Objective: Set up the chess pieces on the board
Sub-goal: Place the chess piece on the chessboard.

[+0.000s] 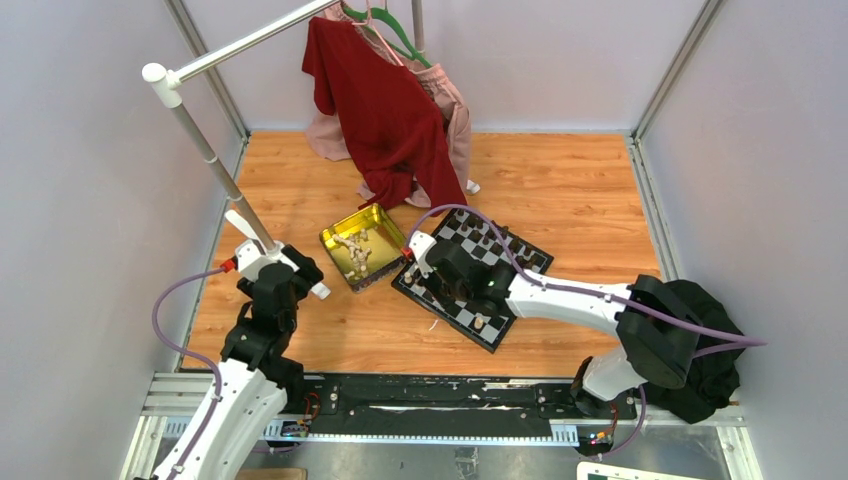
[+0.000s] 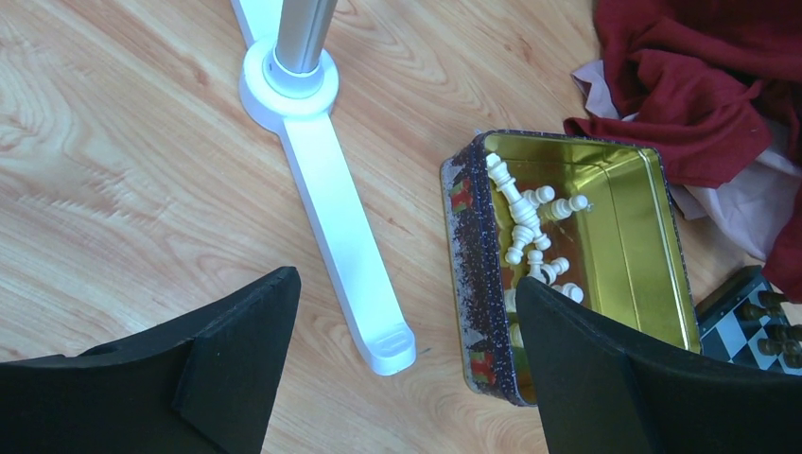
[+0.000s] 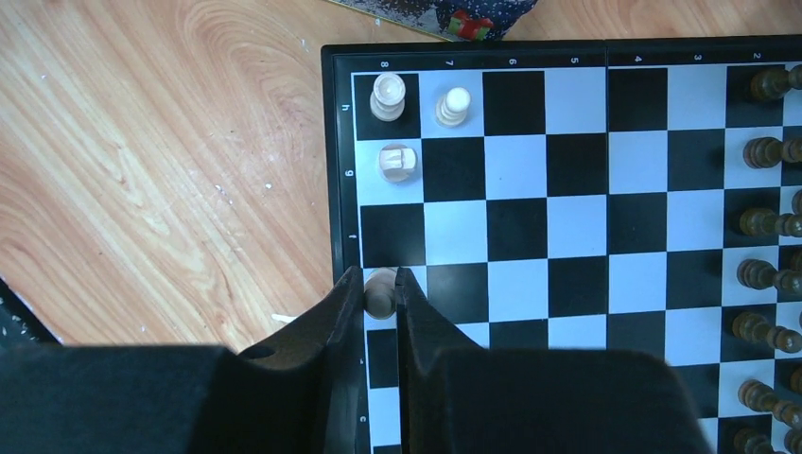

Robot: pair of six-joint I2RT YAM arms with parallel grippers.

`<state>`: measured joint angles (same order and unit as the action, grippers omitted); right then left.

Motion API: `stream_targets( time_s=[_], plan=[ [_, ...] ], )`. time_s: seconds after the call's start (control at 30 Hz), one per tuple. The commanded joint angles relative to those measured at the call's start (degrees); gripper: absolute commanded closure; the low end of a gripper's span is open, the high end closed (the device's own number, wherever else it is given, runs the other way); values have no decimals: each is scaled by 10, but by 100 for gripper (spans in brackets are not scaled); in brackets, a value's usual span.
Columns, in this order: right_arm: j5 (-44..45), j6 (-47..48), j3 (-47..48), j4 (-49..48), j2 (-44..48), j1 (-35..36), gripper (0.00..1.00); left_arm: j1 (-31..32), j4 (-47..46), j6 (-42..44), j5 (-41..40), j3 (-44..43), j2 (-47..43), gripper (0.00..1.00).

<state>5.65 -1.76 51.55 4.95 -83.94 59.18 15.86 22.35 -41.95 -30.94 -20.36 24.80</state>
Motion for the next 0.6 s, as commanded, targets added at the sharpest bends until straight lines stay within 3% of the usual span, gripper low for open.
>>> stream_targets(
  time_s=[0.0,0.57],
  plan=[
    [19,-4,14,-21,-26,6,100,1,-28,4,5,-8,14,10],
    [16,-5,38,-40,-78,-5,100,1,-36,13,5,-6,12,10]
  ],
)
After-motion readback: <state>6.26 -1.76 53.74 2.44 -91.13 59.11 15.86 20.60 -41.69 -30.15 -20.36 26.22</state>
